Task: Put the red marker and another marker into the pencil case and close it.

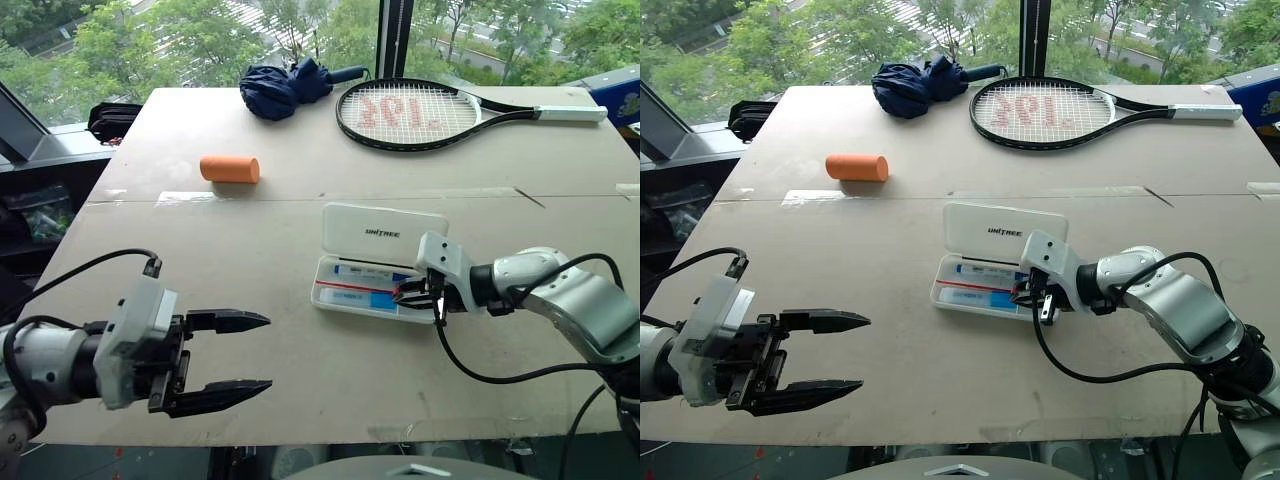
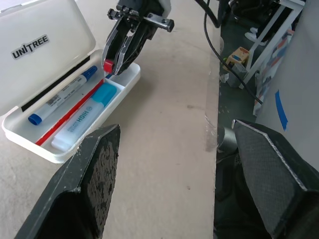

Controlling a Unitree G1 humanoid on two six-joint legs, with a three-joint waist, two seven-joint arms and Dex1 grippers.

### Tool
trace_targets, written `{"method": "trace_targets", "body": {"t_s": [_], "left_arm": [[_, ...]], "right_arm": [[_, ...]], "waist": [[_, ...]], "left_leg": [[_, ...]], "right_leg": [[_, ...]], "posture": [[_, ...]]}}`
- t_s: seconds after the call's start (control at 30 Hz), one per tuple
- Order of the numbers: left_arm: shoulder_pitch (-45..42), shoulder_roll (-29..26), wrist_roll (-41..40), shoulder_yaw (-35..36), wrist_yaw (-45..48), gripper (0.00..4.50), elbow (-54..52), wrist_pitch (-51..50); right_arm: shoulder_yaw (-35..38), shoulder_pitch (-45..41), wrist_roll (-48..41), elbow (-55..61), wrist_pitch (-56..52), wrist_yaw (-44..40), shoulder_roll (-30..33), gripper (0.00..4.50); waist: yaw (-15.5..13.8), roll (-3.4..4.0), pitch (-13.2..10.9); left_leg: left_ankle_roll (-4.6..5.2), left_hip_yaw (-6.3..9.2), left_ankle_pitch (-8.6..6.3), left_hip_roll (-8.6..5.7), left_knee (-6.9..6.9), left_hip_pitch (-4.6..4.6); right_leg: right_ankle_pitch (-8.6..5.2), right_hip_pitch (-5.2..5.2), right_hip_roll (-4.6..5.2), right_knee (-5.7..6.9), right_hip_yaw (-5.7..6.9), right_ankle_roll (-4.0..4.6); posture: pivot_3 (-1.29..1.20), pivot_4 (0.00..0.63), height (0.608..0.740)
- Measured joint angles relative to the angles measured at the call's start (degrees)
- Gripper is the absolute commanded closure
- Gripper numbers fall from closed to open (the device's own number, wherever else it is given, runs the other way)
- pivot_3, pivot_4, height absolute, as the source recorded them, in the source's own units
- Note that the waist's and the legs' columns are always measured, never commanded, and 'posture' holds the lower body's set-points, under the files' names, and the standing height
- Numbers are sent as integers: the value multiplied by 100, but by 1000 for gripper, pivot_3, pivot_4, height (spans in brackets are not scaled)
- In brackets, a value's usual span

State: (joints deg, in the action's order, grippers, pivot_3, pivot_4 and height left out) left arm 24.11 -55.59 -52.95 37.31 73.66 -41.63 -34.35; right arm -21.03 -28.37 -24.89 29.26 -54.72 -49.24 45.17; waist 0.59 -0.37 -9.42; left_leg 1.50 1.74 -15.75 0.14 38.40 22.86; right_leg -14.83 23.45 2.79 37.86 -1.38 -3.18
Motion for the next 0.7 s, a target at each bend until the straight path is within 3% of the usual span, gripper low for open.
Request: {"method": "trace_targets", "body": {"t_s": [0.37, 0.63, 0.7], "left_arm": [[312, 129, 97, 252, 32, 847, -44, 114], [373, 133, 105, 268, 84, 847, -44, 176], [382, 135, 107, 270, 104, 847, -44, 205]], "right_arm": [[-124, 14, 231, -284, 440, -608, 280, 4448], [-157, 57, 412, -507, 680, -776, 243, 776], [7, 217, 277, -411, 622, -795, 253, 776]], "waist": [[11, -1, 0], [9, -1, 0], [-1, -1, 0]], "left_leg": [[0, 3, 0, 4, 0, -3], [0, 4, 0, 4, 0, -3], [0, 4, 0, 4, 0, -2]], "right_leg": [[0, 0, -2, 4, 3, 0], [0, 0, -1, 4, 3, 0], [0, 0, 2, 4, 4, 0]], "posture": [[0, 150, 730], [0, 150, 730], [0, 150, 730]]}}
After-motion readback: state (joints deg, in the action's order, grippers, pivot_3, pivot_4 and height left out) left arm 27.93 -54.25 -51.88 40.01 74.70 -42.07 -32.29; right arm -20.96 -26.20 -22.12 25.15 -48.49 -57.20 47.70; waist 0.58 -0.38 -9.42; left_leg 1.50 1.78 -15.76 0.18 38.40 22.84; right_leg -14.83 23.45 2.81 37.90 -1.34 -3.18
